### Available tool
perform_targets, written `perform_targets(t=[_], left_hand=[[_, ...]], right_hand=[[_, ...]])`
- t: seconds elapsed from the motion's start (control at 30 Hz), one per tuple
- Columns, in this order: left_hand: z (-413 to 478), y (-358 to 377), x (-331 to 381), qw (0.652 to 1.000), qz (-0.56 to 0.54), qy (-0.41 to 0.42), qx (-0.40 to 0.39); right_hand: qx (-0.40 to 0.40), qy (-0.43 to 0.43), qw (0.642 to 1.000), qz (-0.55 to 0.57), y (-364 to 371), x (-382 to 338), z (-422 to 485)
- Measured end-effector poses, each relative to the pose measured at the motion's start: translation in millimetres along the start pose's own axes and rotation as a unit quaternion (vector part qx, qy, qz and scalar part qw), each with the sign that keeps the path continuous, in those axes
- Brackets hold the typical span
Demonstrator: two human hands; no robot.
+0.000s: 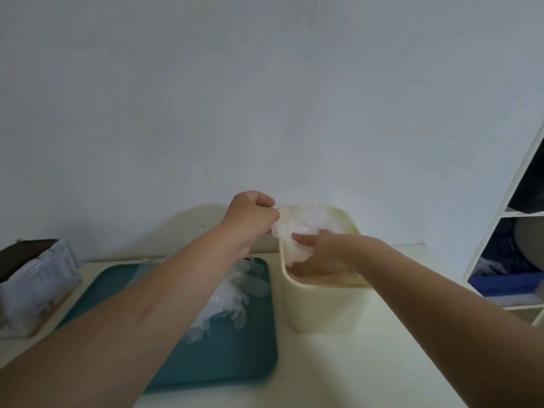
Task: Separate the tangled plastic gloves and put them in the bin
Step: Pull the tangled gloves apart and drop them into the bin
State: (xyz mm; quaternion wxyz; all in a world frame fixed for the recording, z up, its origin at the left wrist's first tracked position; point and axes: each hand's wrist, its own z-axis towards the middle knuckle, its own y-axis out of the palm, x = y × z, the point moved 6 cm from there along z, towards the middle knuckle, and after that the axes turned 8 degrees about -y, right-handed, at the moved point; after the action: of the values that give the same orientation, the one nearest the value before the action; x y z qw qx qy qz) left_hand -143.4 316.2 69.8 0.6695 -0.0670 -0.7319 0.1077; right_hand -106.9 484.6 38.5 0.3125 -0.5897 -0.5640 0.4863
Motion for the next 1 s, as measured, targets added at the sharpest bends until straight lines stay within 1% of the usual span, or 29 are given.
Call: perform_targets(t=[0.07,0.17,0.23,0.37,0.5,0.57,0.6,0.7,0.73,0.8,0.87,0.93,1.0], left_hand=[[-6,-1,1,1.0,-0.003,0.004,-0.009],[-12,3,2,0.999,0.01,0.025,-0.027],[-18,4,1,0.998,0.024,0.043,-0.036],[-29,-3,-5,0.994,0.063,0.071,-0.051],[-35,-27,-16,0.991,0.079,0.099,-0.031],[-37,-42,-24,0.99,0.081,0.112,-0.025],[-38,-49,-29,0.989,0.089,0.117,-0.023],[-39,-75,-49,0.982,0.149,0.114,-0.002],[-38,-85,-58,0.977,0.181,0.111,0.011],[-36,-108,-81,0.966,0.239,0.095,0.041],[-36,-128,-104,0.96,0.264,0.073,0.057],[-34,-145,-127,0.952,0.293,0.051,0.068],[-32,-153,-150,0.942,0.331,0.023,0.057]], right_hand=[[-0.027,0.01,0.998,-0.053,10,-3,10],[-0.048,-0.005,0.991,-0.126,19,-14,17],[-0.042,-0.009,0.989,-0.14,20,-19,19],[-0.057,0.007,0.989,-0.134,16,-22,14],[-0.029,-0.003,0.987,-0.156,-13,-40,-21],[0.015,-0.028,0.982,-0.184,-28,-58,-37],[0.05,-0.042,0.982,-0.18,-34,-69,-42],[0.183,-0.107,0.972,-0.098,-38,-110,-42],[0.204,-0.135,0.968,-0.062,-32,-123,-37],[0.201,-0.186,0.962,0.011,-11,-150,-24],[0.176,-0.212,0.958,0.075,14,-165,-10],[0.167,-0.215,0.955,0.115,38,-174,10],[0.172,-0.201,0.954,0.143,60,-177,31]])
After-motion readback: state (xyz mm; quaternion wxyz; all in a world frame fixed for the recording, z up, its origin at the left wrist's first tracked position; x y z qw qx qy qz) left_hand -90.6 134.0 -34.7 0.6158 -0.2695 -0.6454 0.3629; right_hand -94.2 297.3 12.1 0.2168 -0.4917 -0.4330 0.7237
